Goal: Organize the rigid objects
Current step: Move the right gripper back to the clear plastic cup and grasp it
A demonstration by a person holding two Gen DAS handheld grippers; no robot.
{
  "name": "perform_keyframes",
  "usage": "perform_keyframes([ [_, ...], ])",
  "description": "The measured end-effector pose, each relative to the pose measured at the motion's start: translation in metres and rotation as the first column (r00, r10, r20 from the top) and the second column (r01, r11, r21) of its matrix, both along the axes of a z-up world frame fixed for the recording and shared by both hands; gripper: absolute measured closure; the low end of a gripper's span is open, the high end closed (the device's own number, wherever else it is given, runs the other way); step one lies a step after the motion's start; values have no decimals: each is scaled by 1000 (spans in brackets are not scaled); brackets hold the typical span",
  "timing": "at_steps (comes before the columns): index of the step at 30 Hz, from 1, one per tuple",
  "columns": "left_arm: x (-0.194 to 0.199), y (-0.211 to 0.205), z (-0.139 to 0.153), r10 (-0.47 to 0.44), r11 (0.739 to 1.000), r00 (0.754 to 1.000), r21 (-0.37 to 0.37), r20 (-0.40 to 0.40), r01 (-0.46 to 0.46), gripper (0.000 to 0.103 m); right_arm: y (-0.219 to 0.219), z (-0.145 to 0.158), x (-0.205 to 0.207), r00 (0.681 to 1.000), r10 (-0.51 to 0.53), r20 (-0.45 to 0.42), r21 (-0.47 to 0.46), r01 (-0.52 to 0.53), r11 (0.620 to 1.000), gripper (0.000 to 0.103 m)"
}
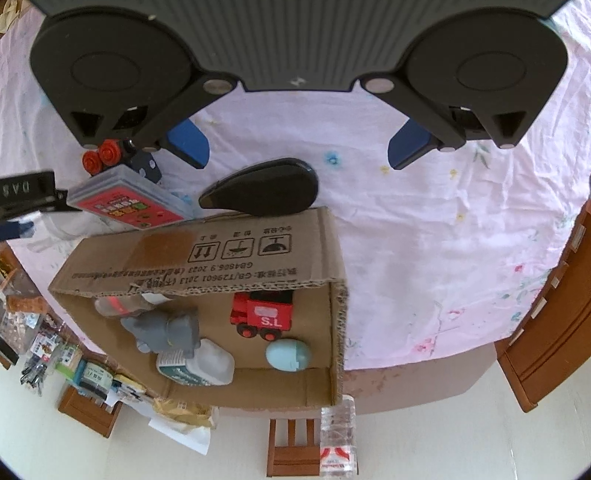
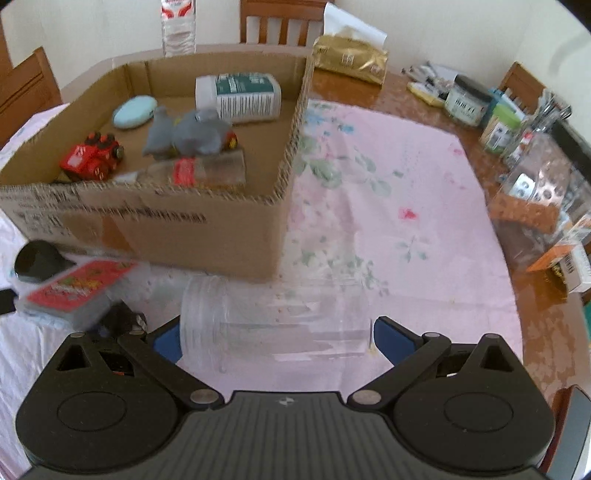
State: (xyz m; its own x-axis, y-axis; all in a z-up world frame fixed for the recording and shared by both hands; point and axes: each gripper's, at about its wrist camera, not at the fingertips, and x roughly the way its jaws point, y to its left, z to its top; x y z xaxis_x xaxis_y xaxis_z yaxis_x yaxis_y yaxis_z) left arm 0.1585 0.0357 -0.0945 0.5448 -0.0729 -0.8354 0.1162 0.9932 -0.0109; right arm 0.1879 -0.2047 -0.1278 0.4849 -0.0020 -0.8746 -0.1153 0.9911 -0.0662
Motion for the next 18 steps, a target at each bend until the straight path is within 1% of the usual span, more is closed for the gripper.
perform_keyframes([
  [5, 10, -8, -16, 8, 1000, 1000, 15, -30, -8, 1, -6, -12, 2, 999, 6, -31, 29, -6, 1000, 0],
  [6, 12, -8, -18, 12, 1000, 999, 12, -33, -11, 1, -7, -12, 3, 999, 6, -32, 42, -4, 999, 0],
  [10, 18, -11, -23, 26, 999, 999, -22, -40, -26, 1, -7, -14, 3, 999, 22, -24, 45, -21, 999, 0],
  [18, 21, -20, -25, -7, 998, 1000, -69, 1, 7, 0, -9, -14, -1, 999, 35, 6, 50, -36, 998, 0],
])
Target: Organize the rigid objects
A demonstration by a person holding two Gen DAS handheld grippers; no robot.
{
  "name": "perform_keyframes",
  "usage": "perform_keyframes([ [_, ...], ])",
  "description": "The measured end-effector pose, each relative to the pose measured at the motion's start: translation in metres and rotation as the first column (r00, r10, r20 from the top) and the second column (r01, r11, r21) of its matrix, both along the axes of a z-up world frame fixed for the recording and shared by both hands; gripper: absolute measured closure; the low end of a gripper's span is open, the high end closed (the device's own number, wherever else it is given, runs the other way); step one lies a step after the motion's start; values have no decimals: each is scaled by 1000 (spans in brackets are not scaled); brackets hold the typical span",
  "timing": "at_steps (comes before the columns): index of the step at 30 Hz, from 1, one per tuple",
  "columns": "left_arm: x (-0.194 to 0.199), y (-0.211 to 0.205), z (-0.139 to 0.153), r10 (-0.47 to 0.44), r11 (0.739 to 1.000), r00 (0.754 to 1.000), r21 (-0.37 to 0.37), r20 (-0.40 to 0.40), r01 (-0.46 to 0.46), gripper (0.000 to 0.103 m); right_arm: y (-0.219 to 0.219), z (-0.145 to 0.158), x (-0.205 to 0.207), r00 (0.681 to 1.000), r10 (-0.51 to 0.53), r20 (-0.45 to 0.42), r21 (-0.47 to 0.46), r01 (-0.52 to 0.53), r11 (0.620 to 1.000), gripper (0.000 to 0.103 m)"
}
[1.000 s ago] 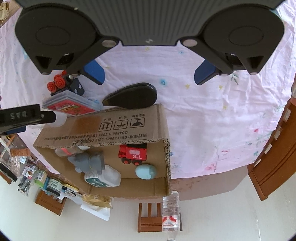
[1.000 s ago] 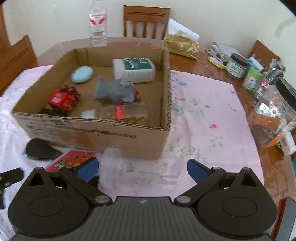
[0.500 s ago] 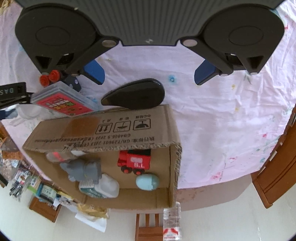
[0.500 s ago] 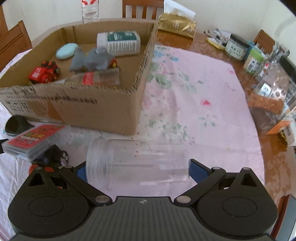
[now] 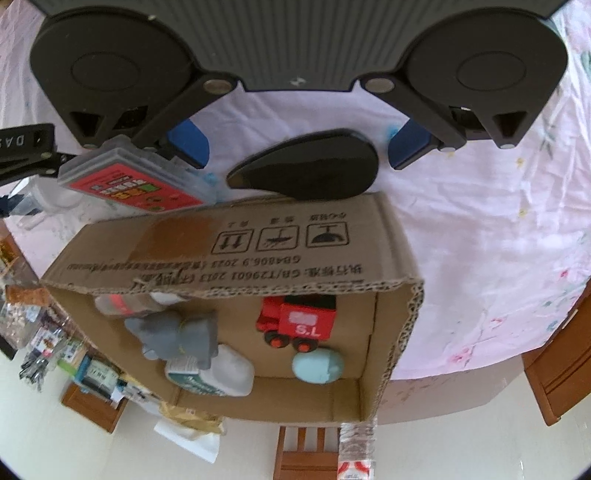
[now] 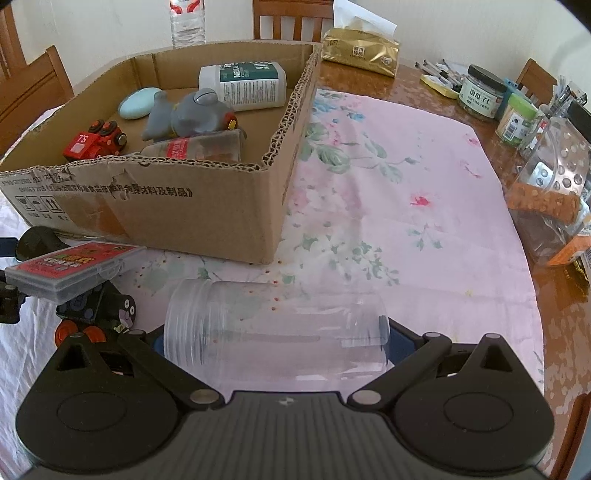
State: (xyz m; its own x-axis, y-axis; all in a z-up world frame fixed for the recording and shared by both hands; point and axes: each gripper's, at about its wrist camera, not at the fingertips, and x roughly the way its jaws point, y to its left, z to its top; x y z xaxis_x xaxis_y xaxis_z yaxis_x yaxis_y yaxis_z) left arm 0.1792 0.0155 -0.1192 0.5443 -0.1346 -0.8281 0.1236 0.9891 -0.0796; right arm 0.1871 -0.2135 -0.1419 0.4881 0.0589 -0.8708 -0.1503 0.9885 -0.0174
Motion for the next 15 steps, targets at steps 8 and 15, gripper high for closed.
perform_keyframes([
  [8, -2, 13, 0, -15, 999, 1000, 34, -4, 15, 0, 0, 0, -1, 1000, -4, 6, 1, 4, 1000, 0],
  [15, 0, 38, 1, 17, 1000, 1000, 22, -3, -17, 0, 0, 0, -2, 1000, -4, 5, 0, 4, 1000, 0],
])
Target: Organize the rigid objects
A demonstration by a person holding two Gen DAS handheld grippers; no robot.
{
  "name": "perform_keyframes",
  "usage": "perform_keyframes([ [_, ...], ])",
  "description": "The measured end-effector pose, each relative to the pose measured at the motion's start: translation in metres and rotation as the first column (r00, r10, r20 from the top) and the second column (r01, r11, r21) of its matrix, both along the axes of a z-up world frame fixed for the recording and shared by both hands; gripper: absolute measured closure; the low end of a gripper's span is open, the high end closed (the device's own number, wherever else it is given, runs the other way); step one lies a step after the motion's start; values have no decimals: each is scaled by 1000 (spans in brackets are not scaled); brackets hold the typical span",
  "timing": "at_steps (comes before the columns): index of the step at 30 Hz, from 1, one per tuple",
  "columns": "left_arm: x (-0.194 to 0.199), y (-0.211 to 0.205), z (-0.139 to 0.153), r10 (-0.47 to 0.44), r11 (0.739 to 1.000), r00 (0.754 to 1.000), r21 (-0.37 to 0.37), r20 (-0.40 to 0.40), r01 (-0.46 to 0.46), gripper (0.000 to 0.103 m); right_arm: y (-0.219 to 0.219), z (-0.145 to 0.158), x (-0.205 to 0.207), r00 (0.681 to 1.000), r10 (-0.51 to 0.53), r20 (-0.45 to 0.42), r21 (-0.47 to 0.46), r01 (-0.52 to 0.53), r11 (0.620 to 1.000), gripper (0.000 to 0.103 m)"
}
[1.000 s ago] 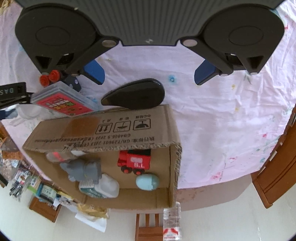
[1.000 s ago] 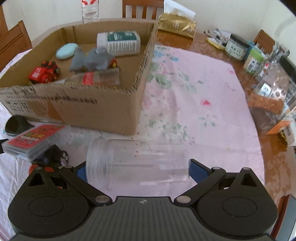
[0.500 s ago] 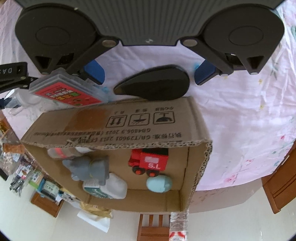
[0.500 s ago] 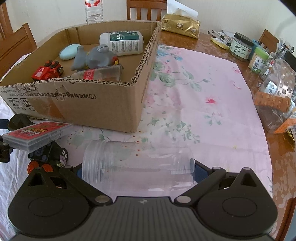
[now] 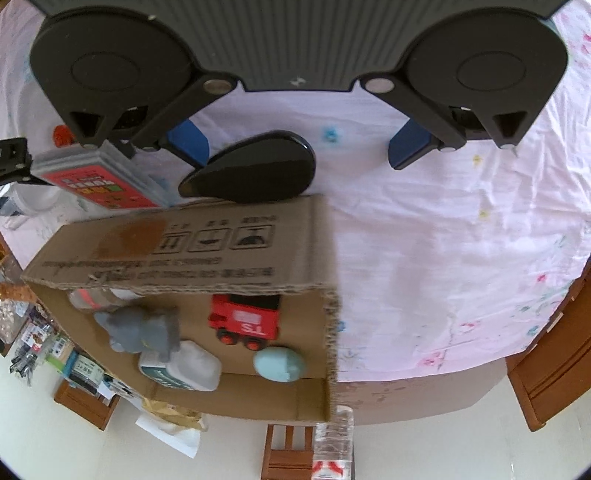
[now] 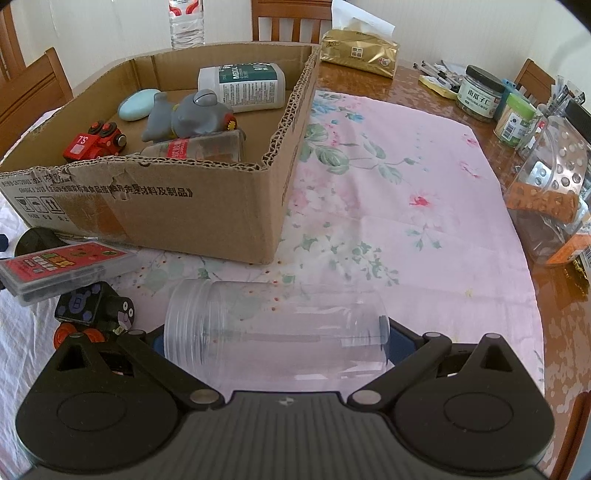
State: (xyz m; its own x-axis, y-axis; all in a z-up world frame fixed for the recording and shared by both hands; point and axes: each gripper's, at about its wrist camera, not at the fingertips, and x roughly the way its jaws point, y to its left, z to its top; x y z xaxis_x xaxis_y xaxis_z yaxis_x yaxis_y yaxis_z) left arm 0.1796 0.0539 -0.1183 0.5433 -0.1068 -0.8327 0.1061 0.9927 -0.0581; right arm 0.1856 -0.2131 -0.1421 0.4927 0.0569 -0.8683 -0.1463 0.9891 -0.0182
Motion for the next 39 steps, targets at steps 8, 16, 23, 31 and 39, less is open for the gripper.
perform_keyframes([
  [8, -4, 7, 5, 12, 1000, 1000, 23, 6, -12, 1, 0, 0, 1, 1000, -5, -4, -1, 5, 1000, 0],
  [16, 2, -10, 15, 2, 999, 1000, -43, 21, -1, 1, 1, 0, -1, 1000, -19, 1, -3, 19, 1000, 0],
  [23, 11, -14, 0, 27, 1000, 1000, -15, 13, -27, 1, 1, 0, -2, 1000, -21, 3, -3, 21, 1000, 0],
  [31, 2, 8, -4, 28, 998, 1000, 64, 9, -28, 1, 0, 0, -2, 1000, -17, 2, -3, 17, 1000, 0],
  [39, 1, 16, -2, 84, 996, 996, 44, -16, -83, 1, 0, -1, -4, 1000, -11, 21, 0, 11, 1000, 0],
])
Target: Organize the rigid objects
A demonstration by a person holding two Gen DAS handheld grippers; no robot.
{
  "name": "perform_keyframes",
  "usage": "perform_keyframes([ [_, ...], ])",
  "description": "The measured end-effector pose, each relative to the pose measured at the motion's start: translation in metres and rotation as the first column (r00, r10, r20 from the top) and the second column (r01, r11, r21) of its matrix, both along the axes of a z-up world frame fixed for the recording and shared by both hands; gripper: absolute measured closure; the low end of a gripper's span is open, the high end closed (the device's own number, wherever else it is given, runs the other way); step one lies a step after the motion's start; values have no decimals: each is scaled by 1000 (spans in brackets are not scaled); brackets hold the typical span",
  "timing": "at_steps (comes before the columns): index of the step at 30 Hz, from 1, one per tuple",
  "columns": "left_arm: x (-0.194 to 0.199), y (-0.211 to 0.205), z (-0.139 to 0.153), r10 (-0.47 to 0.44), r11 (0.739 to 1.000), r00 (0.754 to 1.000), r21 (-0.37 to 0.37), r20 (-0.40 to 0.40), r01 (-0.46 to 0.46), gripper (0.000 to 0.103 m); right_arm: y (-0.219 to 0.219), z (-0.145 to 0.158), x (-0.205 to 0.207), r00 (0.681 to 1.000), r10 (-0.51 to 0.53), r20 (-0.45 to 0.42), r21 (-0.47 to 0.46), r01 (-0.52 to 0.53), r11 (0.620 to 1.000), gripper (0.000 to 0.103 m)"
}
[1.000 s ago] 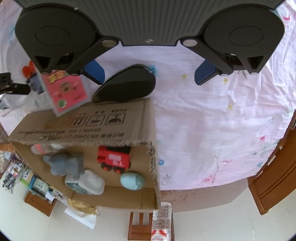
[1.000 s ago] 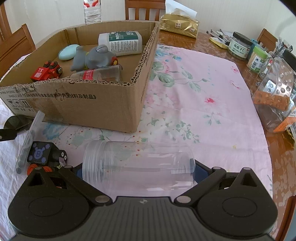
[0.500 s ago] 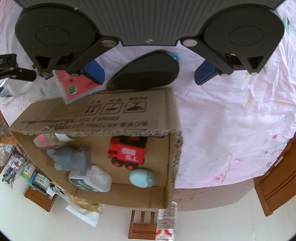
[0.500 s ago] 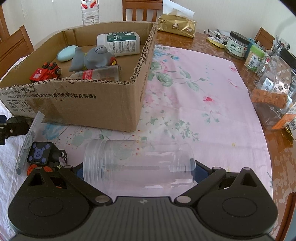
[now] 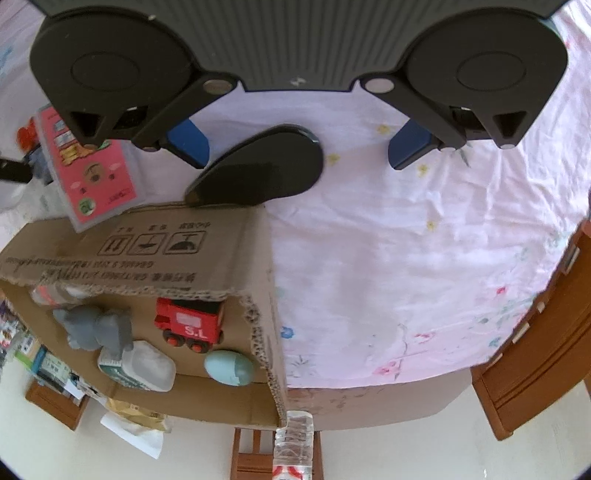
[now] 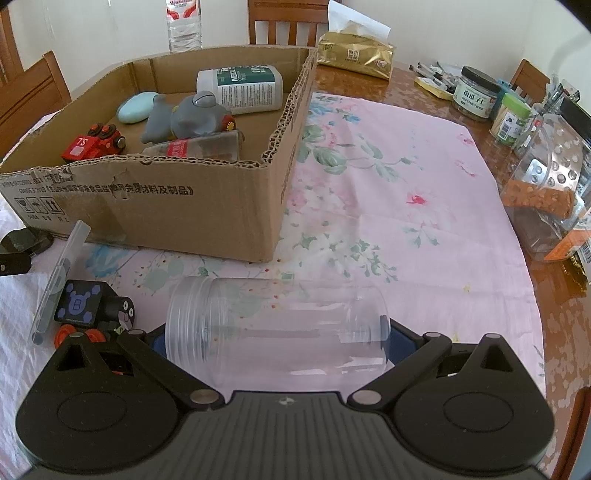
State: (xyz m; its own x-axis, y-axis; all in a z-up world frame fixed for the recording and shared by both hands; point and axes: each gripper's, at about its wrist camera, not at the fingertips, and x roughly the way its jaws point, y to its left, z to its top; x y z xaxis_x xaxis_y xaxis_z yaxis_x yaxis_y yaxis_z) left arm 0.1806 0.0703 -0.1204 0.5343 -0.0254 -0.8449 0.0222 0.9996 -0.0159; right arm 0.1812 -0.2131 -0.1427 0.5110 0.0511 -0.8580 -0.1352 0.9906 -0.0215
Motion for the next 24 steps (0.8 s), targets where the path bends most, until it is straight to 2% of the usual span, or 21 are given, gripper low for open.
perform_keyframes([
  [4, 4, -8, 4, 46, 996, 999, -81, -8, -46, 1, 0, 0, -1, 1000, -4, 6, 0, 4, 1000, 0],
  [6, 7, -11, 4, 74, 993, 997, -98, 7, -73, 1, 0, 0, -1, 1000, -2, 5, -1, 2, 1000, 0],
  [10, 15, -21, -3, 110, 994, 993, -23, 29, -110, 1, 1, 0, -1, 1000, -2, 5, -1, 2, 1000, 0],
  [12, 15, -27, -5, 101, 995, 994, 21, 38, -101, 0, 1, 0, -1, 1000, -2, 4, -1, 2, 1000, 0],
  [21, -2, -10, -2, 189, 982, 982, 25, 13, -189, 0, 0, 0, -1, 1000, 15, 9, 1, -16, 1000, 0],
  [24, -2, -9, -3, 189, 982, 982, 27, 21, -189, 0, -1, 0, -2, 1000, 20, 15, 2, -20, 1000, 0],
])
